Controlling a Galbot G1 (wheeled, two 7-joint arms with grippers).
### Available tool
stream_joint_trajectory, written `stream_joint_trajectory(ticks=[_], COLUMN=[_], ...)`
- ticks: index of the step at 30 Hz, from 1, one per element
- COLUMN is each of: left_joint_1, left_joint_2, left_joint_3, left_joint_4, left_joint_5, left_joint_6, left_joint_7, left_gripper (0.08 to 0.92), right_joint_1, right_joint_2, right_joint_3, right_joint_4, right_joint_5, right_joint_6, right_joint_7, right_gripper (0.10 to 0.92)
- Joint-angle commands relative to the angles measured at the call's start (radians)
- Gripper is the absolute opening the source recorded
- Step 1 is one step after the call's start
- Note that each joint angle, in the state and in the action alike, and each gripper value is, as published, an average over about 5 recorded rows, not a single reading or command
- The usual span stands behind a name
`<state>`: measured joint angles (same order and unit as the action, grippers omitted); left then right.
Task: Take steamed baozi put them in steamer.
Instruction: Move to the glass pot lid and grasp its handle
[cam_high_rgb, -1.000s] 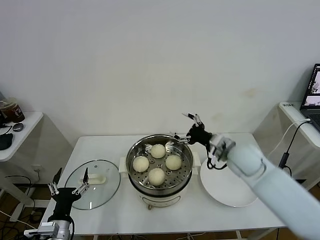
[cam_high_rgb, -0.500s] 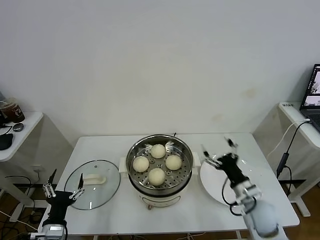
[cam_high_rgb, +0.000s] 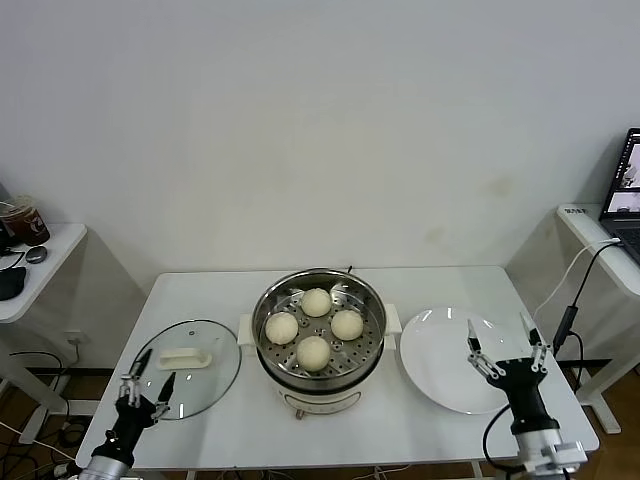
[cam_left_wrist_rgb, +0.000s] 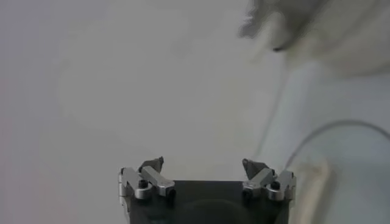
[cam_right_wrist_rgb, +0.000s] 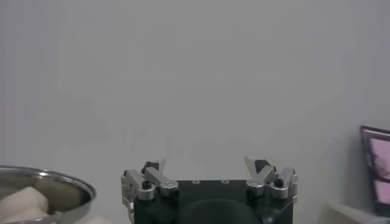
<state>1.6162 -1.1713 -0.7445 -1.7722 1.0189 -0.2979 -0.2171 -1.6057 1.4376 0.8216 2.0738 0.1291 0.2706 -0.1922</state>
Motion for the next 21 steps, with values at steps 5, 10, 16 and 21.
stream_joint_trajectory(ticks=[5,10,16,21], left_joint_1=[-0.169,-0.247,-0.336,-0.389], left_joint_2=[0.047,0.055,0.059,0.061], left_joint_3=[0.039,0.052,0.072,0.083], left_joint_4=[0.234,0.279,0.342,0.384], left_joint_5=[0.262,0.263,0.271,0.28], left_joint_6=[-0.047,-0.039,-0.04,-0.036], left_joint_7=[-0.009,0.007,0.023,0.024], left_gripper=[0.823,0.823,0.823,0.823], right_joint_1=[-0.093,-0.094,-0.1,-0.104], right_joint_2=[0.07,0.073,0.08,0.084], right_joint_3=[0.026,0.02,0.012,0.003], right_joint_4=[0.048,0.042,0.041,0.041], right_joint_5=[-0.013,-0.021,-0.033,-0.04], right_joint_6=[0.013,0.014,0.016,0.017], right_joint_7=[-0.001,-0.003,-0.005,-0.006], right_gripper=[0.823,0.823,0.823,0.823])
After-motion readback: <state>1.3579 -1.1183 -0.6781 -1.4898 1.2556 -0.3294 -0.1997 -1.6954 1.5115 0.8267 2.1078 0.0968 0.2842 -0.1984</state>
